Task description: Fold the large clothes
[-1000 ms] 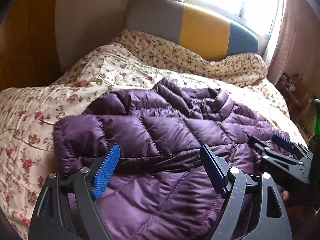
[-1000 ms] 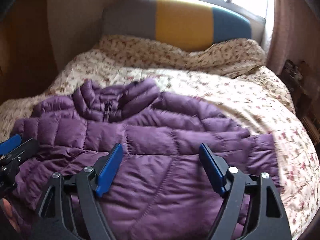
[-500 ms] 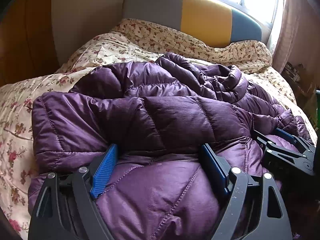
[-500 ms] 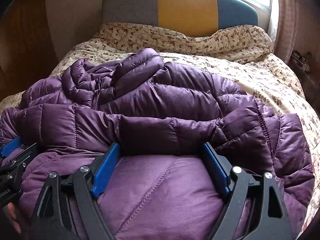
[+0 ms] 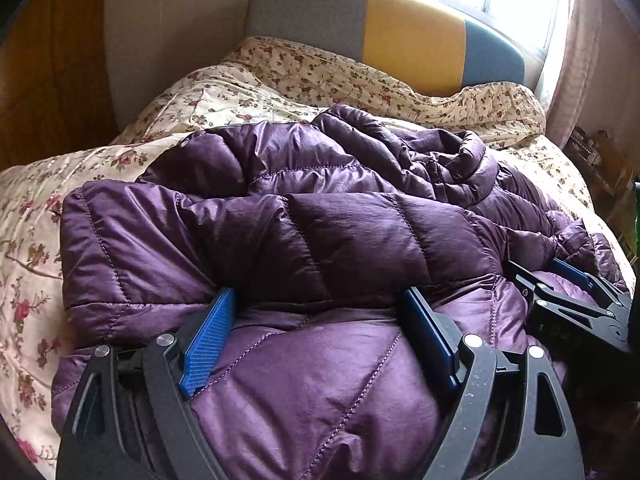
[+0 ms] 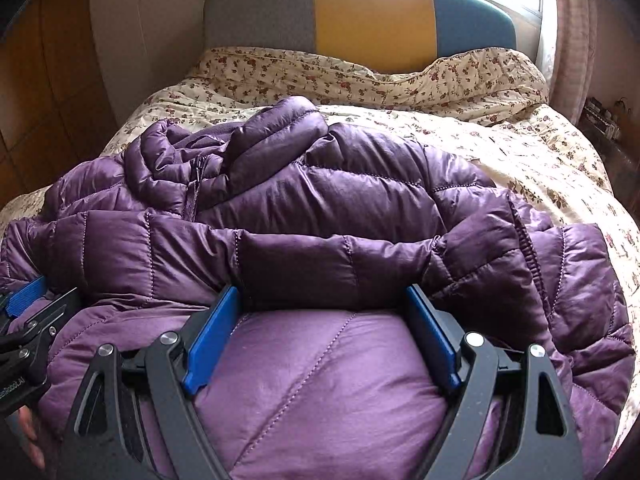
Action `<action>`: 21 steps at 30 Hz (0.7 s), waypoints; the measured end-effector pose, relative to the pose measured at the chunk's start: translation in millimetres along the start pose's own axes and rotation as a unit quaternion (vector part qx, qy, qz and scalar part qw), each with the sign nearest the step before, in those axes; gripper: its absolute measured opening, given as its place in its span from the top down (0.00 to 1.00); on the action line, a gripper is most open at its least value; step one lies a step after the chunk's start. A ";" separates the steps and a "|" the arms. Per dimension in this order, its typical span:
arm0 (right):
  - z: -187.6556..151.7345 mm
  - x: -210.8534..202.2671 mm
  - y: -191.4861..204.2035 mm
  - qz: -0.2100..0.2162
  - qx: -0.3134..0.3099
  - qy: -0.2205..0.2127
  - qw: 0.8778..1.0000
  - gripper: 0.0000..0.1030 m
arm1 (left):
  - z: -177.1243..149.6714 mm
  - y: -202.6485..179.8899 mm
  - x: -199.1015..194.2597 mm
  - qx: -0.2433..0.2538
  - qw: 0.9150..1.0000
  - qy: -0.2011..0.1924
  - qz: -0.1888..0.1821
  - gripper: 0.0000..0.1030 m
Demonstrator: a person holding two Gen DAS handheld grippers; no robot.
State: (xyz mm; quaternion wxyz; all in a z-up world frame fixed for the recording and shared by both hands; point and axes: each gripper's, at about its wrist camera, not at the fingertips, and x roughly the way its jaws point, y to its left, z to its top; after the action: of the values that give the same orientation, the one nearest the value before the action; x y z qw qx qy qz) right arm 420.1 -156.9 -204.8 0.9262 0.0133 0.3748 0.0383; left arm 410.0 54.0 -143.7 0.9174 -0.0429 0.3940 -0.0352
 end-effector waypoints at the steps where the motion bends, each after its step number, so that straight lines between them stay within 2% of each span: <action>1: 0.2 -0.2 0.2 -0.001 -0.001 0.000 1.000 0.19 | 0.0 0.0 0.2 -0.001 1.000 0.000 -0.001 0.19; 6: 8.1 -11.0 3.7 -0.013 -0.016 0.009 1.000 0.19 | 0.9 0.8 0.1 -0.003 1.000 0.001 -0.002 0.19; 13: 2.4 -66.7 -10.6 0.002 -0.008 -0.001 1.000 0.19 | 2.6 0.5 0.3 -0.008 1.000 0.004 -0.005 0.18; 16: -8.0 -66.3 -22.9 -0.011 -0.006 0.025 1.000 0.27 | 2.8 1.3 -0.6 -0.009 1.000 0.005 -0.007 0.18; 18: -17.0 -55.5 -29.9 0.000 0.005 0.052 0.999 0.26 | 3.3 1.6 -0.3 -0.008 1.000 0.005 -0.006 0.18; 21: -23.5 -45.5 -28.7 -0.008 -0.002 0.056 0.998 0.24 | 4.1 0.7 1.3 -0.004 1.000 0.010 -0.002 0.18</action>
State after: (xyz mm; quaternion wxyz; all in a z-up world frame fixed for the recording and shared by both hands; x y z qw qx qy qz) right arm 372.9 -189.2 -191.7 0.9042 0.0061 0.4259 0.0323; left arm 413.9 54.8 -142.0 0.9130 -0.0472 0.4035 -0.0360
